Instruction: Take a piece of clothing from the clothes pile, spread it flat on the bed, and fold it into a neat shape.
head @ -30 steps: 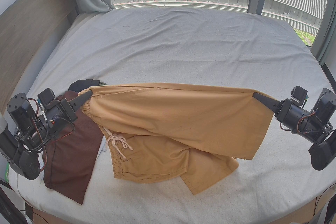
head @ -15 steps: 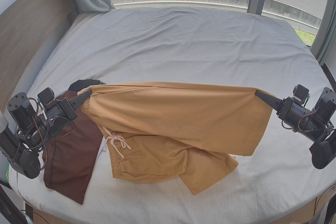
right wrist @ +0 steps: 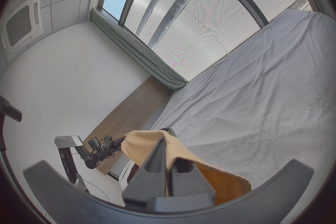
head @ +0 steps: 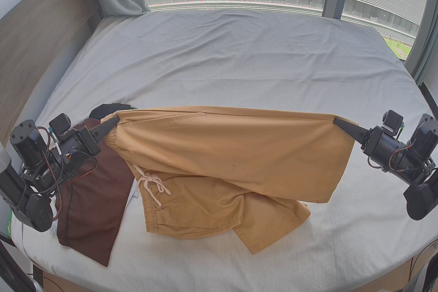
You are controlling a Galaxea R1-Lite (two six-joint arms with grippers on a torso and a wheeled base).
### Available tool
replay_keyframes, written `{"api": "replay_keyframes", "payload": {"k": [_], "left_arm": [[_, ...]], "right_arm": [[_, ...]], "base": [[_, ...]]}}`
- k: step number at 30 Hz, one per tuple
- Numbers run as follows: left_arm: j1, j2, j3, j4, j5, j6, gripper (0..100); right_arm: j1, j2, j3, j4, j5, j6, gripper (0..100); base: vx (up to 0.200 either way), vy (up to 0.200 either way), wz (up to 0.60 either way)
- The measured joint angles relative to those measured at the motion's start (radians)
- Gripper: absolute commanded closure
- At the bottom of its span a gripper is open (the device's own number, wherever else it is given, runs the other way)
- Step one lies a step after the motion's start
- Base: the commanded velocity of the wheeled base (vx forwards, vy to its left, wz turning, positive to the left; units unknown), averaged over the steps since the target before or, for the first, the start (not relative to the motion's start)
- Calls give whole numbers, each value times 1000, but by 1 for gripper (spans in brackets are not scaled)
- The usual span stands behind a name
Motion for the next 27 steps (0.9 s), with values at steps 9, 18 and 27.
{"api": "replay_keyframes", "payload": {"k": [9,18,27], "left_arm": [[-14,20,-5,0,4,1,100],[-14,71,-44,0,5,3,100],[-16,124,-106,0,9,4,100]], "right_arm": [[10,10,-3,-2,-2,-7,100],[5,42,-71,0,-9,-6,100],[-7,128,-179,0,-9,-4,100]], "base": [[0,0,0],[0,0,0],[0,0,0]]}}
